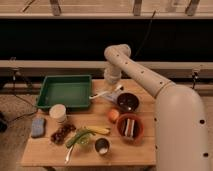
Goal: Wipe tray with brush
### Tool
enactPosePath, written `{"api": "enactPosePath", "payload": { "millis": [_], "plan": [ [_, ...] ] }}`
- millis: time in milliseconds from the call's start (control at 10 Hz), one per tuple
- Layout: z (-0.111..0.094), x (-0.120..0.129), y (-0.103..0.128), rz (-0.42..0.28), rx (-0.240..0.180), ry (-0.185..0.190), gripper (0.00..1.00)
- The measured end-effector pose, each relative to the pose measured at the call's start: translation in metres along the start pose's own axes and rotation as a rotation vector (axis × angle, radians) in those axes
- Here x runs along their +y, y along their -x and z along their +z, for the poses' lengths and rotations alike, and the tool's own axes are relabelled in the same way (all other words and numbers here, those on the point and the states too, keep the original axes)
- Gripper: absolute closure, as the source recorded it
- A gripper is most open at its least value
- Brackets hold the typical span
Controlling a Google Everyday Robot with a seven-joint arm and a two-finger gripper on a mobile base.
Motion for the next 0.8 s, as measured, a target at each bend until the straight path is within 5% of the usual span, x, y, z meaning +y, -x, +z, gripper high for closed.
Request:
{"api": "enactPosePath", "payload": {
  "millis": [300,800],
  "plan": [
    [-0.024,0.001,0.051,-0.105,-0.012,-0.02,1.0],
    [0.001,-0.023,0.144,-0.275,-0.101,0.044,1.0]
  ]
}}
